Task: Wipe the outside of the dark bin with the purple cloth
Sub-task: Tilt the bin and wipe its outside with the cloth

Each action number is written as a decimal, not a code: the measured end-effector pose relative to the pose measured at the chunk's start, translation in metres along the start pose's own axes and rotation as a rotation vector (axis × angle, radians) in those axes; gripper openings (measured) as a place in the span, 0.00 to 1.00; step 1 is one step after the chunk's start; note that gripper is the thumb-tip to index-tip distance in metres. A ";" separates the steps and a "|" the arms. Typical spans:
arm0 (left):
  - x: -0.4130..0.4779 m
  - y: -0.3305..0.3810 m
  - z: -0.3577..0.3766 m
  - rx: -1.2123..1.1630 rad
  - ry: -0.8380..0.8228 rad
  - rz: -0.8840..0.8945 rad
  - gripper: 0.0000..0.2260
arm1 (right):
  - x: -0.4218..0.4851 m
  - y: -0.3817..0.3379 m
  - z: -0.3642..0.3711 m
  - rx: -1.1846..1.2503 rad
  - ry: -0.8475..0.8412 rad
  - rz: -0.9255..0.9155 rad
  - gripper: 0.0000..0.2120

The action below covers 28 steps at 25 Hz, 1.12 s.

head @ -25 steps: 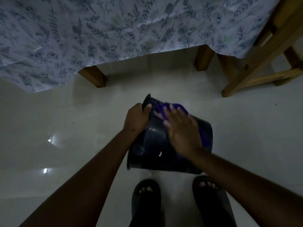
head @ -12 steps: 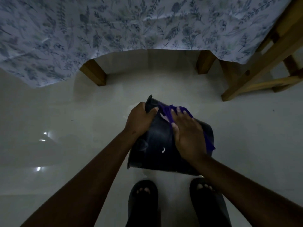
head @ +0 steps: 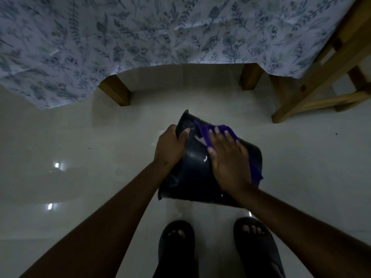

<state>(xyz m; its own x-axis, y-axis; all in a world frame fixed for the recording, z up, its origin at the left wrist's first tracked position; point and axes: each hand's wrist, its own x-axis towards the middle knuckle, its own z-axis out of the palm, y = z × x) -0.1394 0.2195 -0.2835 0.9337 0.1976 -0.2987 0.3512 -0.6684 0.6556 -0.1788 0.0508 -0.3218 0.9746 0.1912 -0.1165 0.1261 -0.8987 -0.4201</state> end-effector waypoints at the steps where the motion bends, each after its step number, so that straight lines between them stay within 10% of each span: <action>1: 0.003 0.002 -0.001 0.002 0.000 -0.002 0.14 | 0.022 0.005 -0.005 0.054 -0.006 0.050 0.26; 9: 0.022 0.010 0.003 0.144 -0.077 -0.068 0.16 | -0.039 0.006 0.008 -0.107 -0.094 -0.157 0.28; 14: 0.022 0.009 0.001 0.116 -0.050 -0.127 0.13 | 0.014 0.009 -0.007 0.087 -0.104 0.079 0.28; 18: 0.020 0.002 0.003 0.148 -0.013 -0.133 0.14 | -0.047 -0.007 0.003 -0.121 -0.122 -0.195 0.28; 28: -0.030 -0.019 -0.005 0.024 0.012 -0.012 0.16 | 0.037 0.014 -0.006 0.074 -0.123 -0.021 0.31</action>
<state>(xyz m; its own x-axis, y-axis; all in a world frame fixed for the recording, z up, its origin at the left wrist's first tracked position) -0.1740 0.2296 -0.2836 0.9301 0.2148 -0.2980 0.3612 -0.6826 0.6353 -0.1399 0.0432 -0.3266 0.9412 0.2608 -0.2148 0.1280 -0.8635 -0.4879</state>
